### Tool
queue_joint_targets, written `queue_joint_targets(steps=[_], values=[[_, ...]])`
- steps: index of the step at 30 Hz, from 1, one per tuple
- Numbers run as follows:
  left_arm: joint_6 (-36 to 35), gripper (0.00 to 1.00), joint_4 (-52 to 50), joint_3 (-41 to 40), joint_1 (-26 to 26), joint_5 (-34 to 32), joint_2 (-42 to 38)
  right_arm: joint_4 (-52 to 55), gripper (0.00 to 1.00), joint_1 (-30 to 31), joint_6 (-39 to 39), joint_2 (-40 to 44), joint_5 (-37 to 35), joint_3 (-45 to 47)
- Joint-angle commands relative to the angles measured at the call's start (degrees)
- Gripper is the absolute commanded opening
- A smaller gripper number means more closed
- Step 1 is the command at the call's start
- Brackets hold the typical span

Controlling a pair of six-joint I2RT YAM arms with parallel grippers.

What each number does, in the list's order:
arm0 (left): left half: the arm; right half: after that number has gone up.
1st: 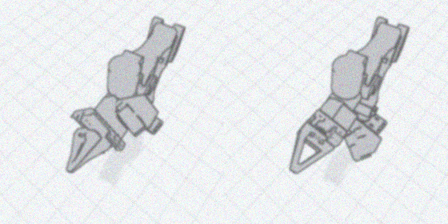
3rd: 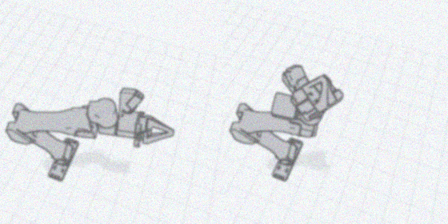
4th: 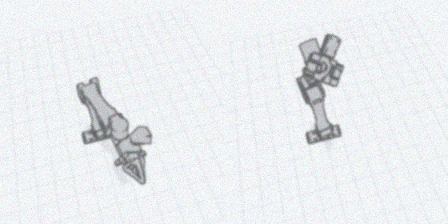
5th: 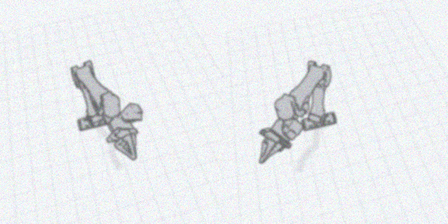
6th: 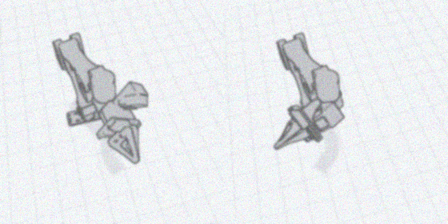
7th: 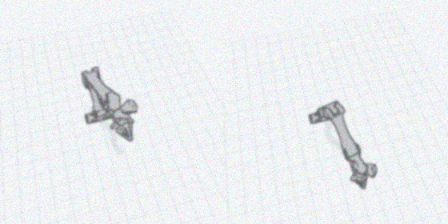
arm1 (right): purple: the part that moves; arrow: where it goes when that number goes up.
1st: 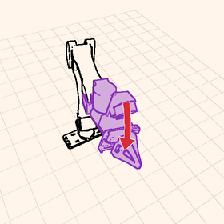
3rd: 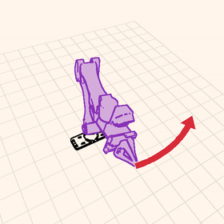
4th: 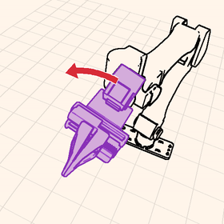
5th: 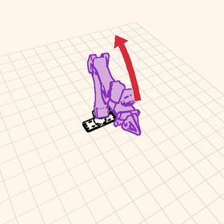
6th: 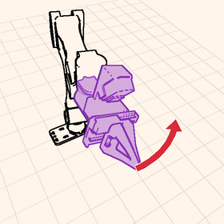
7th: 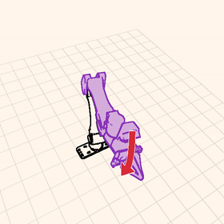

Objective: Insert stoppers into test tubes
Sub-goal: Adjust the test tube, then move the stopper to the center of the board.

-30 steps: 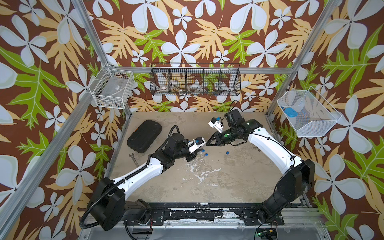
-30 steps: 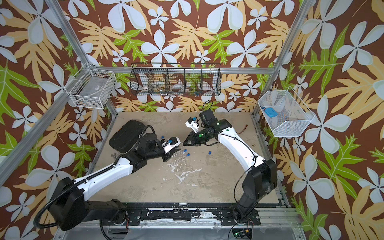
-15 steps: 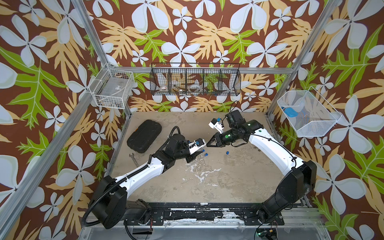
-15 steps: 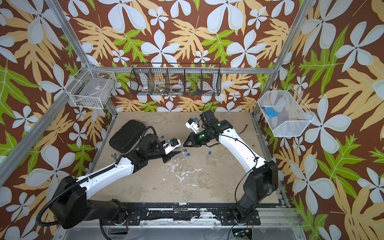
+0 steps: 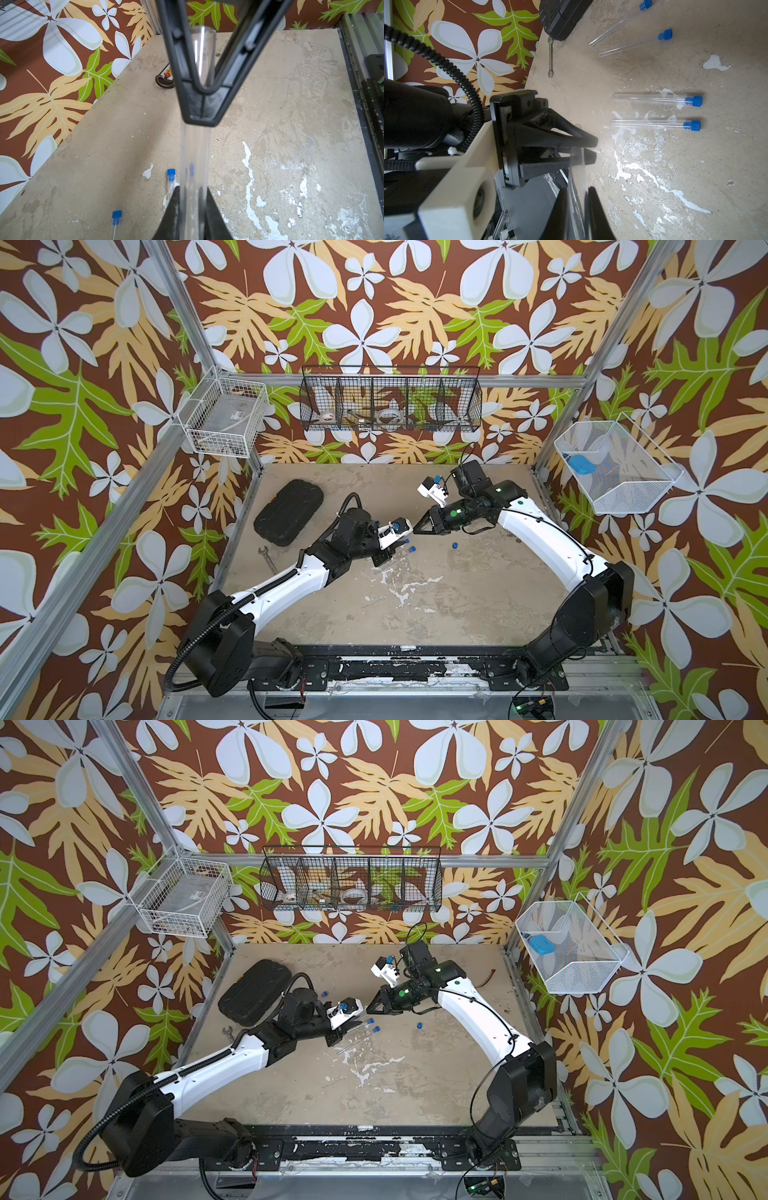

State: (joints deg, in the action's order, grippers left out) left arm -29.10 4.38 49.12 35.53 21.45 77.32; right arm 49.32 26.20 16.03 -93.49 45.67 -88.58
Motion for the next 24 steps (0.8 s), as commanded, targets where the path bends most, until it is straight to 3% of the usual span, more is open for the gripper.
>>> queue_joint_targets(steps=[1, 8, 14, 18, 24], values=[[-0.5, 0.08, 0.9, 0.6, 0.0, -0.4, 0.0, 0.5, 0.19, 0.1, -0.1, 0.4, 0.6, -0.2], [-0.1, 0.04, 1.0, 0.6, 0.0, -1.6, -0.2, -1.5, 0.39, -2.8, -0.7, 2.3, -1.9, -2.8], [2.7, 0.02, 1.4, -1.0, 0.0, -3.4, -0.5, -12.5, 0.42, -10.0, -0.7, 12.9, -21.4, 9.8], [3.7, 0.01, 0.9, -2.0, 0.0, -4.7, -0.4, -13.5, 0.41, -10.7, -5.3, 15.6, -36.3, 17.6], [4.5, 0.01, 0.2, -2.8, 0.0, -6.6, -0.5, -12.0, 0.40, -10.7, -5.3, 9.8, -44.0, 20.0]])
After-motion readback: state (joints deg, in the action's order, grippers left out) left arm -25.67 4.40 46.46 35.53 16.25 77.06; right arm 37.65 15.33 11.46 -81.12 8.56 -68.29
